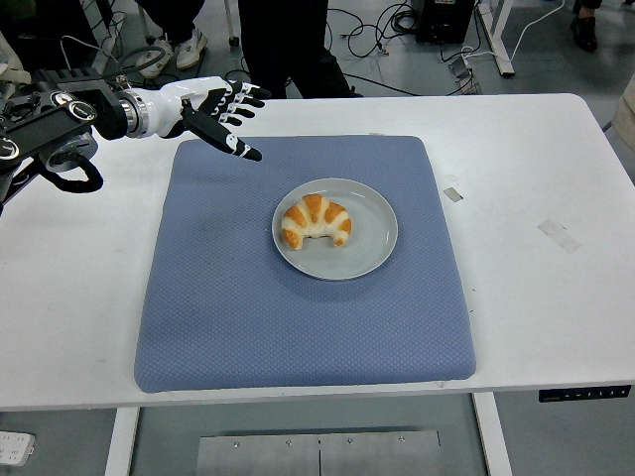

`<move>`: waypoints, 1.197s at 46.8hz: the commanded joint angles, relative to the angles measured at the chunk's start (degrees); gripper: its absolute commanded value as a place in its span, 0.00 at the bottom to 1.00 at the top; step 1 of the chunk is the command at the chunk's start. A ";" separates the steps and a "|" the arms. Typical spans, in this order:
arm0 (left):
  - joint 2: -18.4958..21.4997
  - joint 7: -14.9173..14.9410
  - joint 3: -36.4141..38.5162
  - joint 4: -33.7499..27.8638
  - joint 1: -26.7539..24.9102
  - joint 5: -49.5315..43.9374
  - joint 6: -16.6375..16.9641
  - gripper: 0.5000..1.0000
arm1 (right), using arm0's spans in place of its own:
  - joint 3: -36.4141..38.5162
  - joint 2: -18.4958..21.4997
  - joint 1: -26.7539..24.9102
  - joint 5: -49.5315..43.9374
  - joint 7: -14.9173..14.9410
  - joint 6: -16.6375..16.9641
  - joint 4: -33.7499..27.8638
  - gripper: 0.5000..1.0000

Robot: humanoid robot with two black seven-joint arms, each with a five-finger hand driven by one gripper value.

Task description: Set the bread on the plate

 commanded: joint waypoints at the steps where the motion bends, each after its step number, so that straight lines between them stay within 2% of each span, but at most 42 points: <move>1: 0.07 -0.02 -0.65 0.01 0.38 -0.68 0.00 0.93 | 0.00 0.00 0.00 0.00 0.00 0.00 0.00 1.00; 23: 2.18 -0.19 -2.84 1.60 2.40 -3.58 0.18 0.93 | 0.00 0.00 0.00 0.00 0.00 0.00 0.00 1.00; 56: 11.76 -0.28 -8.03 1.68 4.95 -3.67 0.00 0.93 | 0.00 0.00 0.00 0.00 0.00 0.00 0.00 1.00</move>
